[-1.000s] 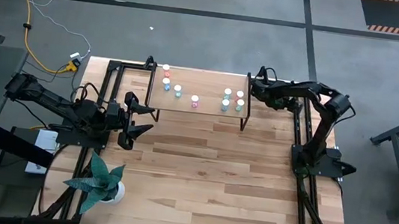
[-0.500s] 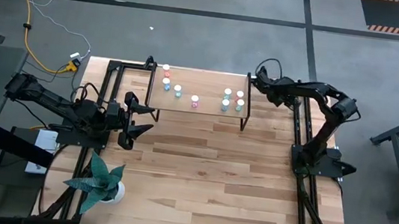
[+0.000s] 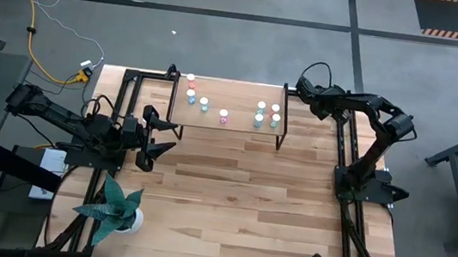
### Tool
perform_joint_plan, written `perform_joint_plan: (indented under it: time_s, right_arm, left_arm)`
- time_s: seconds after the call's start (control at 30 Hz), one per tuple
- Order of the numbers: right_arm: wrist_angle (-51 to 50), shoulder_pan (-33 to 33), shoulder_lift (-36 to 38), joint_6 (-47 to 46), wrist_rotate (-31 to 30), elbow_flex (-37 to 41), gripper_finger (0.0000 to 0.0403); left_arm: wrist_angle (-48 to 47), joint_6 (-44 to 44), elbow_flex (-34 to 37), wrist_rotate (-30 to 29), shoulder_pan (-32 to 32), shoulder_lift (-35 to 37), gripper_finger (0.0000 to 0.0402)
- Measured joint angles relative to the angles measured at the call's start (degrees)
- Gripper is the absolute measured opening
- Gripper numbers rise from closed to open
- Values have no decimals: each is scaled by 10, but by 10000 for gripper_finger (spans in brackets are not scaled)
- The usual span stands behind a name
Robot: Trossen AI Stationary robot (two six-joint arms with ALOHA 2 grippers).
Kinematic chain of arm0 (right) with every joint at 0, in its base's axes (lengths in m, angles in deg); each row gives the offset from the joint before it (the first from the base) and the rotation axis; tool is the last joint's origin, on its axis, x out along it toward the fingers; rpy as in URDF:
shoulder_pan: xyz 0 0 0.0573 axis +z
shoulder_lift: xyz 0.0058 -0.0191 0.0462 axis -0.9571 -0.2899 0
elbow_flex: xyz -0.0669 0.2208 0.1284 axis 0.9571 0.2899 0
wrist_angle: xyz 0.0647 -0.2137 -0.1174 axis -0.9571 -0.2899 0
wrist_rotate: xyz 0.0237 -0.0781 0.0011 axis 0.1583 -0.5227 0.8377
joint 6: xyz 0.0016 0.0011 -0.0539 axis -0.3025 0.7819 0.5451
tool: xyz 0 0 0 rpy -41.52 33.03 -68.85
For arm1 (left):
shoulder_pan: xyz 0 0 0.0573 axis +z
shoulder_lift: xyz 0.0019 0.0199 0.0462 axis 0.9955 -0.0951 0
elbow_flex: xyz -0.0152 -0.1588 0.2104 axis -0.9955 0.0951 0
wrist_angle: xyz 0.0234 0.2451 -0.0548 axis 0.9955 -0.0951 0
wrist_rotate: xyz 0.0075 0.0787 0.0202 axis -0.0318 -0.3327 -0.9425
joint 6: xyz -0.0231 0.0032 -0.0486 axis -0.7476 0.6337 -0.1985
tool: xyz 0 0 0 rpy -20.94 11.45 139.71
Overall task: Pick and place medicine bottles onto shelf by color
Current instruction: Put the green pill bottle on the shelf
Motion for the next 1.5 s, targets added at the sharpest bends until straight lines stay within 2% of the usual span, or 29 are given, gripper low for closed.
perform_joint_plan:
  time_s: [0.33,0.53,0.7,0.87,1.1,1.33,1.5]
  right_arm:
    - [-18,1,-8,16,16,0,200]
    - [-62,20,-35,-132,-10,0,200]
    - [-62,23,-38,-163,-17,0,200]
    - [-61,24,-47,-129,3,0,200]
    - [-67,32,-56,-103,3,0,200]
    - [-70,34,-56,-52,-19,0,200]
    - [-66,34,-56,7,-12,0,200]
  left_arm:
    - [0,0,0,0,0,0,257]
    - [-7,0,0,0,0,0,257]
    - [-9,0,0,-1,0,0,257]
    - [-9,4,0,-7,0,0,257]
    - [-11,0,0,-8,0,0,257]
    - [-13,0,0,-8,0,0,257]
    - [-13,0,0,-8,0,0,257]
